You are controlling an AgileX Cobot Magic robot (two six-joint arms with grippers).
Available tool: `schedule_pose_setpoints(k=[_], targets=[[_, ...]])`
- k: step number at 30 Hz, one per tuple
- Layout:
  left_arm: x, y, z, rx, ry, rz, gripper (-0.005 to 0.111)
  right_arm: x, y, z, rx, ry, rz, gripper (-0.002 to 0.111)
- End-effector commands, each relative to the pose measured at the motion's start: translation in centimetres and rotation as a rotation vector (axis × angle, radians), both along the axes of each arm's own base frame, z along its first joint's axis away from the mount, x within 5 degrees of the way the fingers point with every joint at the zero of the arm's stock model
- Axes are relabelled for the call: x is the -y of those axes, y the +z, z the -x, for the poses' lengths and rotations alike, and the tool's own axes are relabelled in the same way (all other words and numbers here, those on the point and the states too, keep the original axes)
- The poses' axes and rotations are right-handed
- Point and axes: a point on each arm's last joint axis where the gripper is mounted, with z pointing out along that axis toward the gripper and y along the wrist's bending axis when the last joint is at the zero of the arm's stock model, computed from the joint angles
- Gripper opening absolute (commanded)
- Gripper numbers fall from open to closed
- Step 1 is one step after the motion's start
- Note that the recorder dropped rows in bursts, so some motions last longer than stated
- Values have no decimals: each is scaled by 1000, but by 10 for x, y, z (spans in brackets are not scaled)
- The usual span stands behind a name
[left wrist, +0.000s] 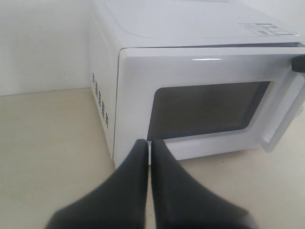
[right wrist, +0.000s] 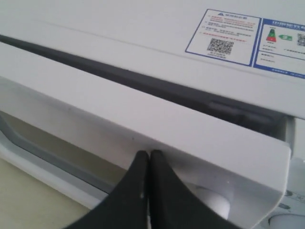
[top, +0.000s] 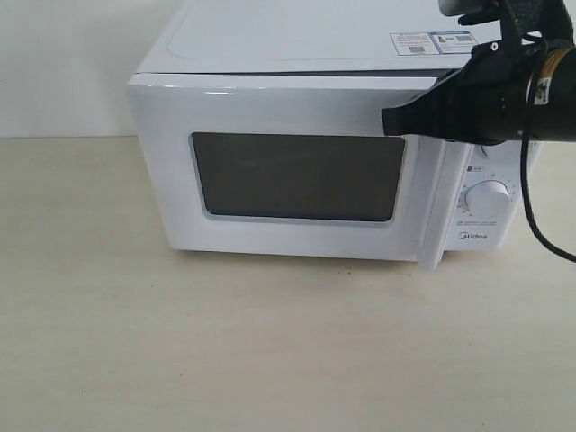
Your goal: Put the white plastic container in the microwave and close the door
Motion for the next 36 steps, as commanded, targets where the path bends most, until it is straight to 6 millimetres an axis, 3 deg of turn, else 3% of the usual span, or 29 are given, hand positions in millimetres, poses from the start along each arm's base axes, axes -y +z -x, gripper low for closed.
schedule_pose_setpoints(k=[1, 10, 18, 26, 28, 31, 34, 36], targets=[[0, 0, 1, 10, -1, 8, 4, 13, 0, -4, 8, -41, 2, 0], [0, 2, 1, 33, 2, 16, 4, 13, 0, -4, 4, -44, 4, 0], [0, 2, 1, 33, 2, 16, 4, 10, -24, -16, -65, -42, 21, 0], [0, 2, 1, 33, 2, 16, 4, 8, -15, -13, -34, -34, 5, 0], [0, 2, 1, 33, 2, 14, 4, -4, -3, 1, -16, 16, 16, 0], [0, 3, 0, 39, 3, 16, 4, -17, 31, 43, 15, 99, 47, 0], [0, 3, 0, 66, -14, -44, 4, -15, 52, 61, 116, 133, 37, 0], [0, 3, 0, 70, -17, -54, 4, -12, 56, 66, 109, 122, 21, 0]])
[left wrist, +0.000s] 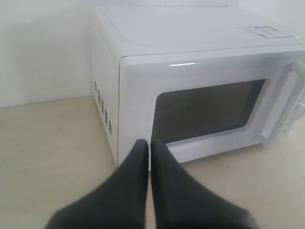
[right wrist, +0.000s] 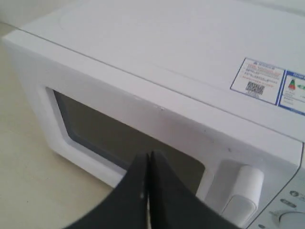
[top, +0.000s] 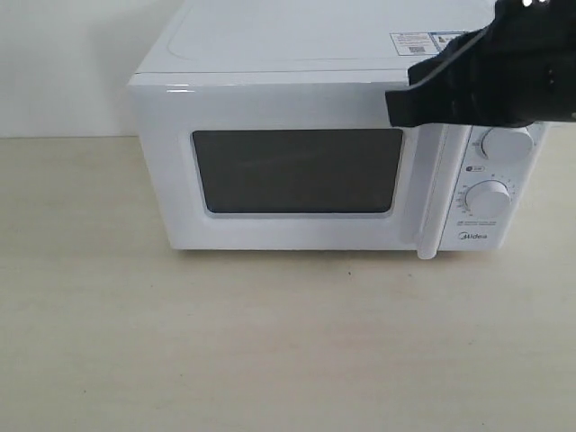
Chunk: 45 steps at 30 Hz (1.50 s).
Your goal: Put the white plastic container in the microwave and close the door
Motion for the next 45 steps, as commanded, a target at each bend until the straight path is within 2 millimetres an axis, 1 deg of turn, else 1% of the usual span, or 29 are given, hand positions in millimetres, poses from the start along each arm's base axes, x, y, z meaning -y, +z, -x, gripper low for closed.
schedule_pose_setpoints(k=[1, 3, 18, 21, 22, 25, 28, 30, 32, 34, 36, 38, 40, 45], targets=[[0, 1, 1, 32, -10, -26, 4, 5, 5, 11, -38, -22, -30, 0], [0, 1, 1, 32, -10, -26, 4, 6, 3, 12, -71, -33, -25, 0], [0, 1, 1, 32, -10, -26, 4, 6, 3, 12, -69, -32, -29, 0], [0, 1, 1, 32, -10, -26, 4, 9, 9, 17, -43, -32, -31, 0], [0, 1, 1, 32, -10, -26, 4, 11, 13, 21, -26, -32, -38, 0], [0, 1, 1, 32, -10, -26, 4, 22, 33, 42, 71, -19, -41, 0], [0, 1, 1, 32, -10, -26, 4, 42, 57, 69, 210, -40, -57, 0], [0, 1, 1, 32, -10, -26, 4, 56, 68, 85, 271, -87, -94, 0], [0, 1, 1, 32, -10, -26, 4, 68, 75, 99, 316, -135, -120, 0], [0, 1, 1, 32, -10, -26, 4, 78, 77, 112, 344, -188, -134, 0], [0, 1, 1, 32, -10, -26, 4, 85, 71, 121, 366, -229, -131, 0], [0, 1, 1, 32, -10, -26, 4, 90, 58, 128, 382, -257, -128, 0], [0, 1, 1, 32, -10, -26, 4, 93, 40, 135, 392, -275, -125, 0], [0, 1, 1, 32, -10, -26, 4, 94, -14, 146, 369, -267, -110, 0]])
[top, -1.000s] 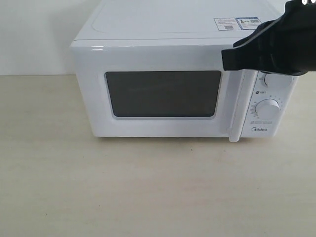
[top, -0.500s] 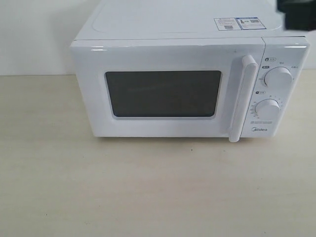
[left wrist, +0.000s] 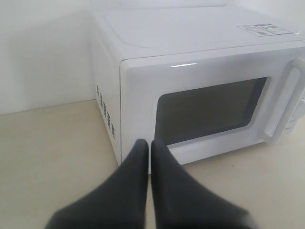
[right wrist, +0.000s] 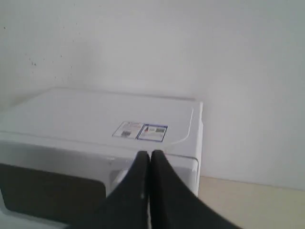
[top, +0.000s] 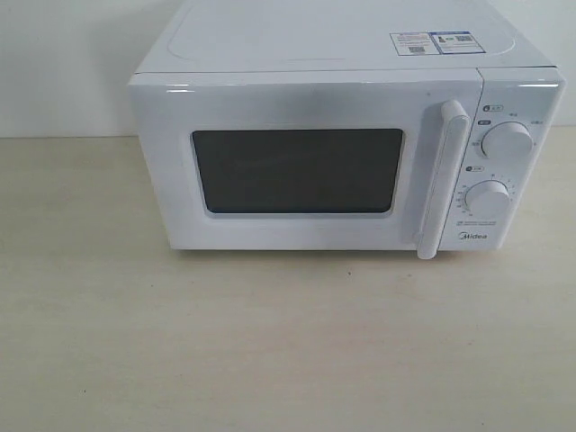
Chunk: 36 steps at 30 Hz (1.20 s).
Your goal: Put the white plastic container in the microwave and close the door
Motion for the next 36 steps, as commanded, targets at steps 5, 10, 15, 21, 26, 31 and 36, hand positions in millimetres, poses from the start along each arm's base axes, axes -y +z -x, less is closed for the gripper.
schedule_pose_setpoints(k=[5, 10, 15, 21, 26, 31, 36], targets=[[0, 0, 1, 14, -5, 0, 4, 3, -96, 22, -31, 8, 22, 0], [0, 0, 1, 14, -5, 0, 4, 2, -118, 24, -24, 19, 20, 0], [0, 0, 1, 14, -5, 0, 4, -1, -118, 24, 1, 53, 60, 0], [0, 0, 1, 14, -5, 0, 4, -1, -128, 29, -56, 64, 33, 0], [0, 0, 1, 14, -5, 0, 4, -1, -160, 29, -116, 60, -33, 0], [0, 1, 1, 17, -4, 1, 4, -1, -166, 30, -196, 59, -67, 0], [0, 1, 1, 17, -4, 1, 4, -1, -169, 30, -216, 62, -22, 0]])
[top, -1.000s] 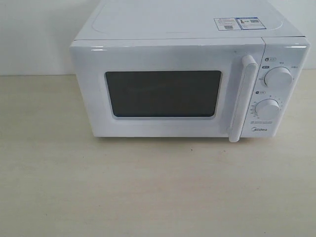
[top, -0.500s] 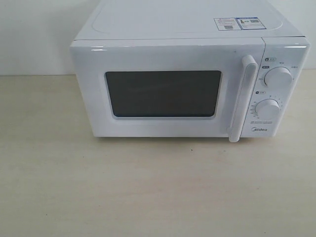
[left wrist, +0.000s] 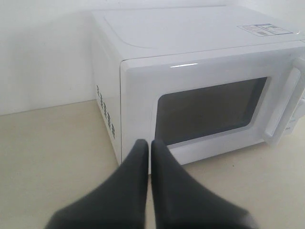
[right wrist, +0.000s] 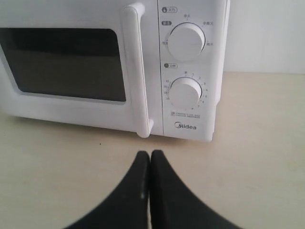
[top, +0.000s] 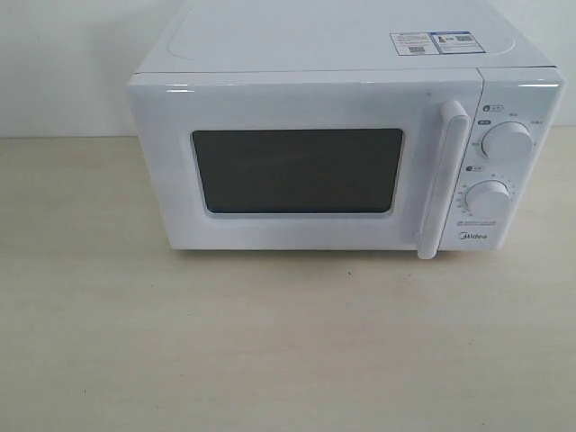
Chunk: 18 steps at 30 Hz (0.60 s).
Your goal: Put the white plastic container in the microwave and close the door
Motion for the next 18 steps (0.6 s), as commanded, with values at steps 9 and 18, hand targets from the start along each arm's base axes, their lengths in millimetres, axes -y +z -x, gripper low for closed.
schedule_pose_setpoints(k=[9, 18], targets=[[0, 0, 1, 15, -4, 1, 4, 0, -6, 1, -42, 15, 73, 0], [0, 0, 1, 11, -5, 0, 4, 6, -7, 1, -58, -103, 72, 0]])
